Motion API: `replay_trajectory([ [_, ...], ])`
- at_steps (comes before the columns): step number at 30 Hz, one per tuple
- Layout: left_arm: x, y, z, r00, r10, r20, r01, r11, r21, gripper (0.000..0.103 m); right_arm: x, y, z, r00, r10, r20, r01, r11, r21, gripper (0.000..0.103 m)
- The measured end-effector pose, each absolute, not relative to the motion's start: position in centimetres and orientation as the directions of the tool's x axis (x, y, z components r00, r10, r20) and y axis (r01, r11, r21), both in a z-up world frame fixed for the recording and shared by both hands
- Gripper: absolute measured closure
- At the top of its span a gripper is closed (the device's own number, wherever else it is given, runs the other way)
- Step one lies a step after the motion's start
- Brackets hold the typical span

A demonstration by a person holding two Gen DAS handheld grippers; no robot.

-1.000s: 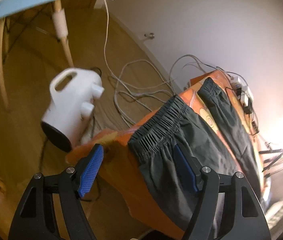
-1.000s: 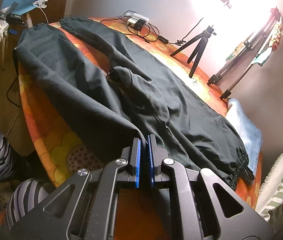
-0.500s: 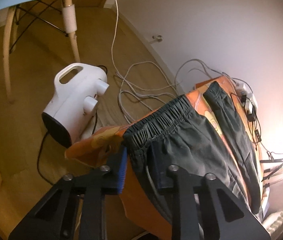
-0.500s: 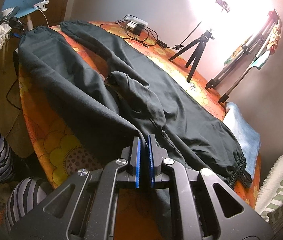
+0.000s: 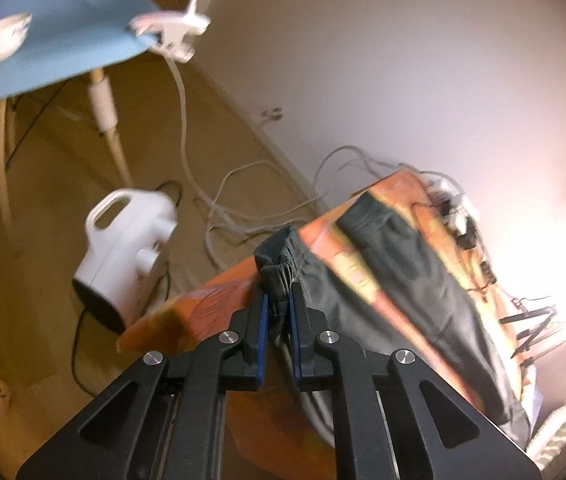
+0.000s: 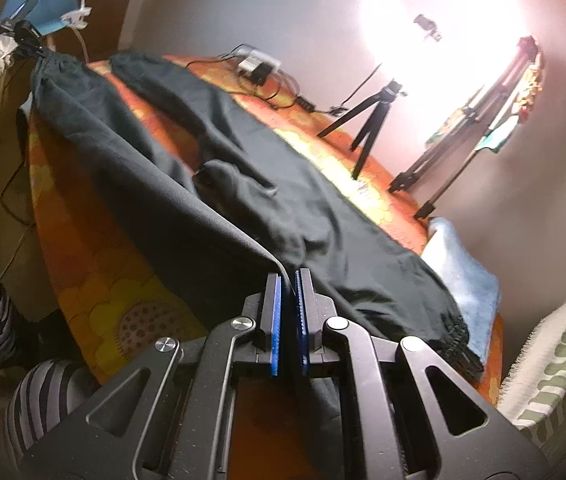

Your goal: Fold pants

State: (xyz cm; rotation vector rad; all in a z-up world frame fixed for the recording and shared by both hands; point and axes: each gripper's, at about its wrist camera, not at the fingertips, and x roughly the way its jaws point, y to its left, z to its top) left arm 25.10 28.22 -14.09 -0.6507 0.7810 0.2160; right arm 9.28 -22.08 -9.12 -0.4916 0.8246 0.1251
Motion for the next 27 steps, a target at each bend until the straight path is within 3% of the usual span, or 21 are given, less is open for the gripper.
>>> replay_trajectory([
  [13, 32.7, 24.8, -10.6, 0.735, -0.058, -0.676, -0.345, 0.826, -0.446, 0.095, 14.4, -25.1, -5.8, 0.735, -0.134, -0.665, -0.211, 0.886, -0.412, 0.098],
  [19, 34.1, 23.8, -12.4, 0.708, -0.036, -0.706, -0.347, 0.852, -0.392, 0.095, 15.8, -26.4, -8.4, 0.614, 0.022, -0.789, -0.322, 0.919, -0.226, 0.096],
  [20, 34.1, 23.9, -12.7, 0.705, -0.037, -0.709, -0.354, 0.847, -0.396, 0.095, 15.8, -26.3, -9.3, 0.582, 0.049, -0.812, -0.349, 0.917, -0.195, 0.079],
  [21, 34.1, 24.1, -13.0, 0.702, -0.041, -0.711, -0.358, 0.843, -0.402, 0.095, 15.8, -26.2, -10.1, 0.556, 0.073, -0.828, -0.37, 0.914, -0.167, 0.05],
  [23, 33.8, 24.4, -13.3, 0.698, -0.035, -0.715, -0.366, 0.841, -0.398, 0.095, 15.2, -25.8, -11.1, 0.537, 0.13, -0.834, -0.404, 0.907, -0.119, 0.027],
  [27, 33.6, 24.8, -13.3, 0.696, -0.026, -0.717, -0.373, 0.841, -0.392, 0.095, 14.4, -24.9, -12.3, 0.513, 0.146, -0.846, -0.432, 0.895, -0.108, 0.027],
])
